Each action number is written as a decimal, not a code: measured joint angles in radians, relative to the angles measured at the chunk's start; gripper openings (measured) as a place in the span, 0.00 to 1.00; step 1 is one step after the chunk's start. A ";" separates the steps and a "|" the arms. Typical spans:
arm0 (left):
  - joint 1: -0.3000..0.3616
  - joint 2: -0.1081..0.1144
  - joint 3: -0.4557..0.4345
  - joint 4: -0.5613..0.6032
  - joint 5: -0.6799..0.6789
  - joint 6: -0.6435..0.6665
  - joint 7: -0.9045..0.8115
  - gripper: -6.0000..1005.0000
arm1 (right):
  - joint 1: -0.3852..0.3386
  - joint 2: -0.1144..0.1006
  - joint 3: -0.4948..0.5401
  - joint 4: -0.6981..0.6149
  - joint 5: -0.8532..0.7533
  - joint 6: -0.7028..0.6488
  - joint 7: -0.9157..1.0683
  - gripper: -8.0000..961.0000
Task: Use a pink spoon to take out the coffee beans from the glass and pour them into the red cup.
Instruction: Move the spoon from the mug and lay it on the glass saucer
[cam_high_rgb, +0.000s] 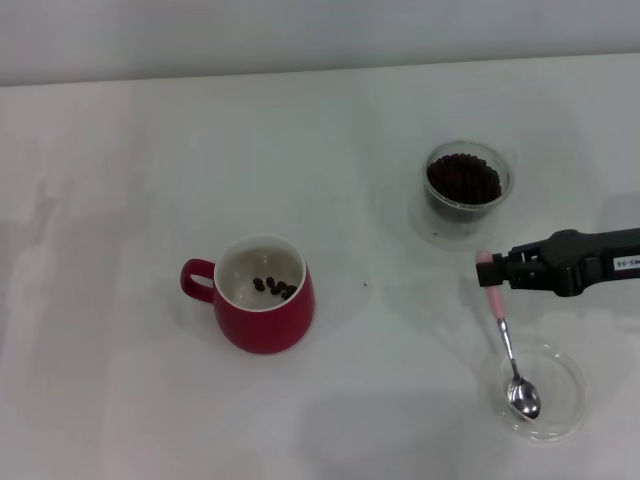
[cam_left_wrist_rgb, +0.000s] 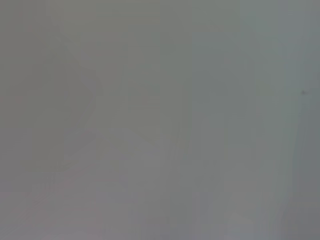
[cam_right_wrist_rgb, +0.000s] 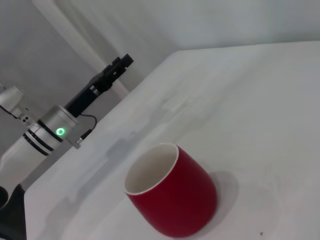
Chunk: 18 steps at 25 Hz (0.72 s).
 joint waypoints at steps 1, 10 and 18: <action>0.000 0.000 0.000 0.000 0.000 0.000 0.000 0.87 | 0.000 0.003 0.000 0.000 -0.006 0.005 0.008 0.24; 0.000 -0.003 0.000 0.000 -0.001 -0.001 0.000 0.88 | 0.007 0.015 -0.001 -0.003 -0.047 0.041 0.064 0.25; 0.000 -0.003 0.000 0.003 -0.003 -0.005 0.000 0.88 | 0.043 0.020 -0.002 -0.001 -0.128 0.066 0.124 0.25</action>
